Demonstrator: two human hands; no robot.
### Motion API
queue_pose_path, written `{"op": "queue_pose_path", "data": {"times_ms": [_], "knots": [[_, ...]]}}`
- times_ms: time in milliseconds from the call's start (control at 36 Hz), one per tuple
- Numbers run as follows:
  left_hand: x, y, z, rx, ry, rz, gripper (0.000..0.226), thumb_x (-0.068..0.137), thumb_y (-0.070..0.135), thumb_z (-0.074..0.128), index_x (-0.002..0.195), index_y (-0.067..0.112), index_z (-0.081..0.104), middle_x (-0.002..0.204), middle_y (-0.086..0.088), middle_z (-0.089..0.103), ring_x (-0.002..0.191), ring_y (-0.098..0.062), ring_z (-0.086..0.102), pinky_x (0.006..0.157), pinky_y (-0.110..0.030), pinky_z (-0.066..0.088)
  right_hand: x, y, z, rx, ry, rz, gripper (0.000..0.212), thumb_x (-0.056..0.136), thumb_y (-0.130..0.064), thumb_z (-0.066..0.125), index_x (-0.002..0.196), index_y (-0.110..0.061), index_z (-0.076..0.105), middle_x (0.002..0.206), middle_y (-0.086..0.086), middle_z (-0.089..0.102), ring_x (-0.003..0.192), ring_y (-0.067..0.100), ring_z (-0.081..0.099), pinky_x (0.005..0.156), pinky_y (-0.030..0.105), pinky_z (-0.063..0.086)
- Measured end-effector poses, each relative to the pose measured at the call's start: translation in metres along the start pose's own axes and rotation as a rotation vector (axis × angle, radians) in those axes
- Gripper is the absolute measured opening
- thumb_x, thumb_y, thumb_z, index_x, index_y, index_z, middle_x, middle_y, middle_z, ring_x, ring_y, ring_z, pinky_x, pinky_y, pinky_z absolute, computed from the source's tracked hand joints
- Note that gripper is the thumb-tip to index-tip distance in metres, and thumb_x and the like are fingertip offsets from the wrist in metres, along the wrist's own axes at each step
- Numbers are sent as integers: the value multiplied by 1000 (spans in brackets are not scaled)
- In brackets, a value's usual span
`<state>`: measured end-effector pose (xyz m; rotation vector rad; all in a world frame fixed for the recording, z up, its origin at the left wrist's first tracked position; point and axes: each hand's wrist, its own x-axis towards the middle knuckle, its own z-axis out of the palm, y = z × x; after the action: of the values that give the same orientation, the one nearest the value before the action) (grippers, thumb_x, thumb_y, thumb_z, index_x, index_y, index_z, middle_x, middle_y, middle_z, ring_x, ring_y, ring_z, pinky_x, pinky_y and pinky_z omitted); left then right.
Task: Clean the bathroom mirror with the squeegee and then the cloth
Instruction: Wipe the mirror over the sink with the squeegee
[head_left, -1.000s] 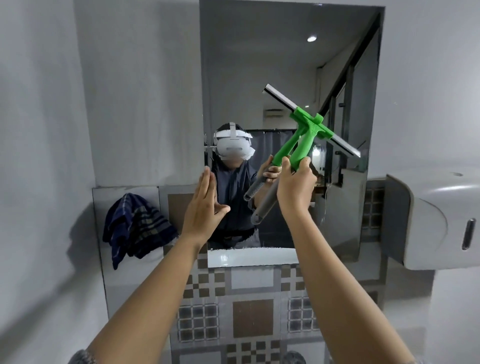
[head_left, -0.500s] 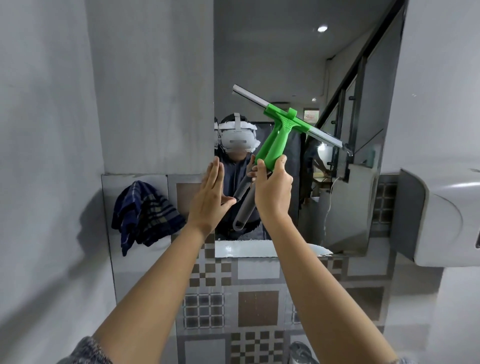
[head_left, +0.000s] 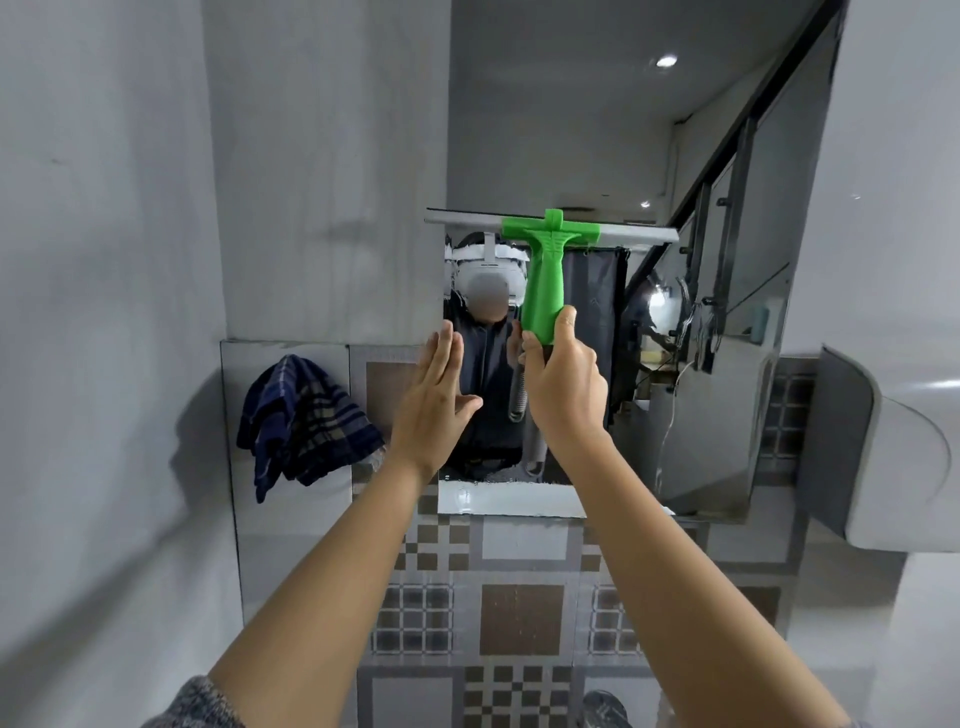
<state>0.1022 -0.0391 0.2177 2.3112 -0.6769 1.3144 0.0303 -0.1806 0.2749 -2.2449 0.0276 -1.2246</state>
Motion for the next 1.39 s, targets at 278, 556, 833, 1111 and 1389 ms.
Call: {"op": "queue_pose_path", "data": {"times_ms": [278, 556, 833, 1111, 1389], "knots": [[-9, 12, 8, -34, 38, -59, 80, 89, 19, 57, 144, 13, -1, 154, -1, -3, 143, -21, 4, 108, -28, 18, 14, 31, -38, -218, 10, -138, 54, 97, -35, 39, 144, -13, 24, 108, 11, 64, 91, 31, 61, 62, 32, 32], [-11, 27, 17, -70, 47, -141, 82, 86, 11, 62, 145, 7, 5, 154, -4, -1, 143, -22, 5, 108, -25, 19, 31, 55, -75, -258, 1, -223, 50, 95, -34, 42, 142, -20, 31, 111, 13, 61, 93, 33, 58, 75, 37, 37], [-10, 36, 32, -79, 120, -218, 75, 88, 11, 56, 145, 5, 8, 156, -9, 2, 143, -22, 3, 109, -10, -2, 35, 98, -92, -248, -42, -275, 48, 95, -34, 42, 141, -24, 32, 116, 12, 60, 101, 31, 56, 86, 38, 32], [-3, 26, 30, -30, 91, -229, 51, 83, 5, 60, 129, -7, 42, 147, -22, 26, 136, -34, 24, 111, -45, 25, 38, 136, -101, -292, -69, -298, 47, 97, -33, 40, 142, -28, 29, 114, 9, 60, 97, 29, 57, 85, 38, 31], [-6, 30, 34, -41, 153, -187, 85, 82, 4, 64, 146, 6, 8, 153, 0, -3, 141, -18, 8, 107, -12, 19, 30, 170, -109, -309, -28, -265, 45, 97, -28, 43, 140, -26, 31, 115, 9, 62, 97, 30, 59, 83, 38, 33]]}}
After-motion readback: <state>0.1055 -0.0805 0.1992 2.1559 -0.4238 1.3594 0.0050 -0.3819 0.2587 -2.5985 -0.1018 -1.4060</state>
